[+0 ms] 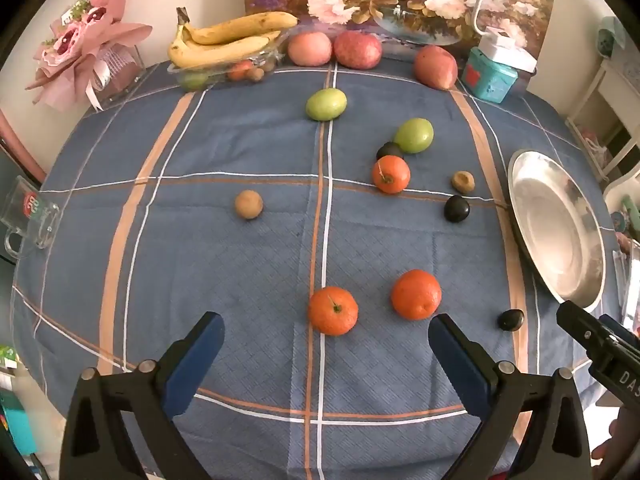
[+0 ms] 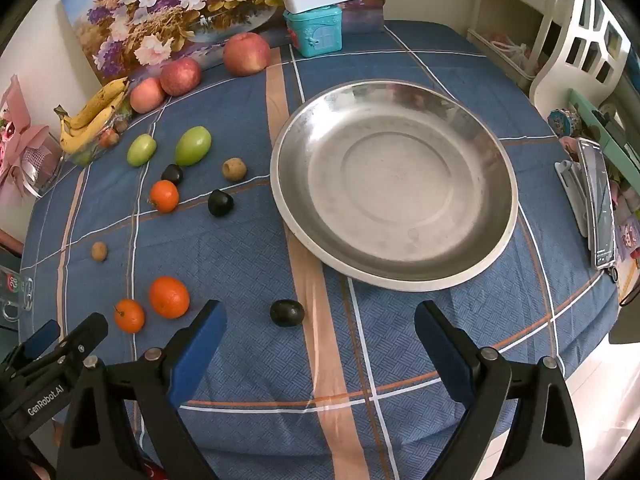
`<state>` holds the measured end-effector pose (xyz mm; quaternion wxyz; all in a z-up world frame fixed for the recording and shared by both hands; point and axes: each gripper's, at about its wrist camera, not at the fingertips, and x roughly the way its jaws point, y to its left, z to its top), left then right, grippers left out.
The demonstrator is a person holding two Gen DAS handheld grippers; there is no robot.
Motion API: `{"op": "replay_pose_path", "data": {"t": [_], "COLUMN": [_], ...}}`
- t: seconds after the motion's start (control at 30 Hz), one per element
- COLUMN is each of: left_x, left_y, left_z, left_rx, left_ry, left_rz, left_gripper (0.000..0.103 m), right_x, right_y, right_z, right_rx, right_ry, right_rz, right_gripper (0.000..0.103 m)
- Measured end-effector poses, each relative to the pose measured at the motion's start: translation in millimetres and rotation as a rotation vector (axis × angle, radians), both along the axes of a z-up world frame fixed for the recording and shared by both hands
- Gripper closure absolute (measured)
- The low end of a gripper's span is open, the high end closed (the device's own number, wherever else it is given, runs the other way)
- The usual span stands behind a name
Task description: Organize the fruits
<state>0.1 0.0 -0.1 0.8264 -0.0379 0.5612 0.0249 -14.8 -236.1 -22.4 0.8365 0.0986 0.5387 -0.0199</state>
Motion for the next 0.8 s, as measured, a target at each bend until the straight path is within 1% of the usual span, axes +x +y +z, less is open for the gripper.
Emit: {"op": "replay_pose_path", "data": {"t": [0.8], "left_x": [-0.9], "left_y": [0.3], "left_z": [-2.2], "left_rx": [0.002], "left_ry": [0.001], "left_rz": [-0.001], "left_gripper": [0.0], "right_x": [-0.1], "right_y": [-1.5], "right_z": [0.3], "right_rx": [0.0], "right_ry": [-0.001], "right_rz": [0.002], "right_gripper": [0.008]}}
